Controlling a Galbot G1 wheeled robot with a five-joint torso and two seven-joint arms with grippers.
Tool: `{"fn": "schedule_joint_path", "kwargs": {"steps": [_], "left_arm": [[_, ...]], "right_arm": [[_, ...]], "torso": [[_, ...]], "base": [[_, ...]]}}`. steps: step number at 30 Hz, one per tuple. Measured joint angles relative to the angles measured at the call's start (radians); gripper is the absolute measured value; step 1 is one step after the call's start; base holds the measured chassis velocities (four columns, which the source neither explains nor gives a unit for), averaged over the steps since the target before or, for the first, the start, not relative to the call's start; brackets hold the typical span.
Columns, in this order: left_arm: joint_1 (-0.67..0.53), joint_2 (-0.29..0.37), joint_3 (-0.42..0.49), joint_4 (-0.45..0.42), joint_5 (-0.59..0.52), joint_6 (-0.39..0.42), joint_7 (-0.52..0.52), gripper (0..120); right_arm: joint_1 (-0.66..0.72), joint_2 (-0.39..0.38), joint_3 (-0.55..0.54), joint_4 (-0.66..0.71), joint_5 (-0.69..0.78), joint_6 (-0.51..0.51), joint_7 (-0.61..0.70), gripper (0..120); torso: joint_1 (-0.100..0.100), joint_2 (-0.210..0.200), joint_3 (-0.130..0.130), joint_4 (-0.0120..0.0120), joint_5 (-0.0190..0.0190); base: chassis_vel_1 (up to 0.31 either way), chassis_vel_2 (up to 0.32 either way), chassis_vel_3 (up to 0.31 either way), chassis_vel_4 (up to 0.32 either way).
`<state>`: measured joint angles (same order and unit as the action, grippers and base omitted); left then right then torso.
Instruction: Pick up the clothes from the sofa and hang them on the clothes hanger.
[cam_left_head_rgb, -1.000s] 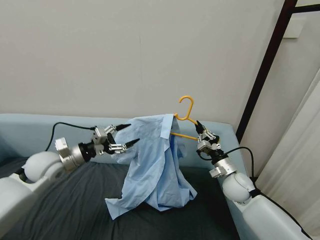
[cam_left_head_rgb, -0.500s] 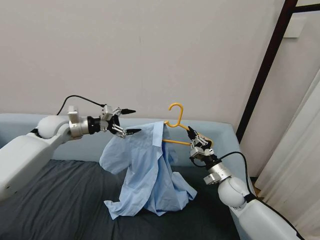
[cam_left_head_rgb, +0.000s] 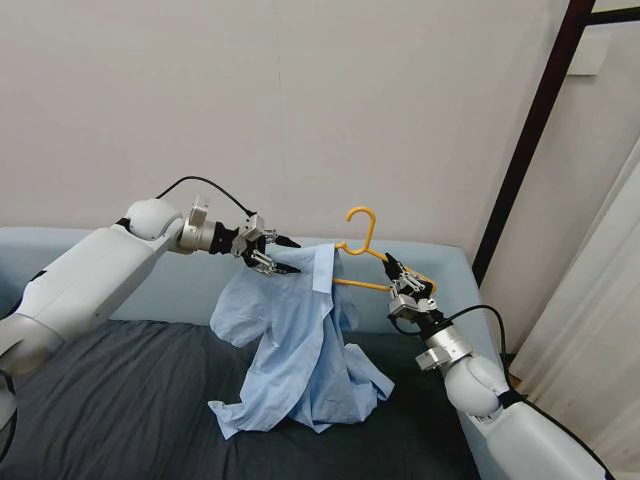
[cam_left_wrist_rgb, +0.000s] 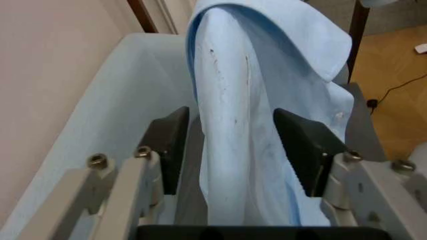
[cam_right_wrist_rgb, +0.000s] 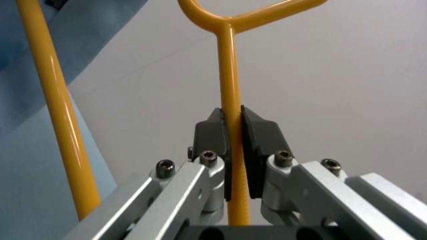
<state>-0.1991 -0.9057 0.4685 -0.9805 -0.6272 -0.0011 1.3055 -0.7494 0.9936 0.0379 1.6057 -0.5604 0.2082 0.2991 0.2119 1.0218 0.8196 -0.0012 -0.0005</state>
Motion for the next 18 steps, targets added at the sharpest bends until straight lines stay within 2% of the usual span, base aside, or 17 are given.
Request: {"fn": "schedule_joint_path", "kwargs": {"steps": [1, 5, 6, 9, 12, 18], "left_arm": [[0.0, 0.0, 0.0, 0.0, 0.0, 0.0, 0.0, 49], [-0.004, -0.041, -0.018, 0.049, 0.03, -0.005, 0.045, 32], [-0.004, -0.041, -0.018, 0.049, 0.03, -0.005, 0.045, 32], [0.002, -0.07, -0.034, 0.069, 0.044, -0.009, 0.057, 18], [0.007, -0.083, -0.04, 0.08, 0.052, -0.017, 0.062, 9], [0.019, -0.104, -0.052, 0.104, 0.06, -0.039, 0.072, 7]], "right_arm": [[0.0, 0.0, 0.0, 0.0, 0.0, 0.0, 0.0, 5], [0.005, 0.0, -0.001, -0.001, -0.001, 0.0, 0.001, 5], [0.005, 0.0, -0.001, -0.001, -0.001, 0.0, 0.001, 5], [0.006, 0.0, -0.004, -0.001, 0.004, -0.001, 0.01, 5], [0.006, -0.001, -0.004, -0.001, 0.008, -0.004, 0.016, 5], [0.005, -0.002, -0.003, -0.001, 0.015, -0.006, 0.022, 5]], "torso": [[0.0, 0.0, 0.0, 0.0, 0.0], [0.0, 0.0, 0.0, 0.0, -0.0001], [0.0, 0.0, 0.0, 0.0, -0.0001], [0.0, 0.0, 0.0, -0.0001, 0.0001], [0.0, 0.0, 0.0, -0.0002, 0.0], [0.0, 0.0, 0.0, 0.0, 0.0]], "base": [[0.0, 0.0, 0.0, 0.0], [0.0, 0.0, 0.0, 0.0], [0.0, 0.0, 0.0, 0.0], [0.0, 0.0, 0.0, 0.0], [0.0, 0.0, 0.0, 0.0], [0.0, 0.0, 0.0, 0.0]]}}
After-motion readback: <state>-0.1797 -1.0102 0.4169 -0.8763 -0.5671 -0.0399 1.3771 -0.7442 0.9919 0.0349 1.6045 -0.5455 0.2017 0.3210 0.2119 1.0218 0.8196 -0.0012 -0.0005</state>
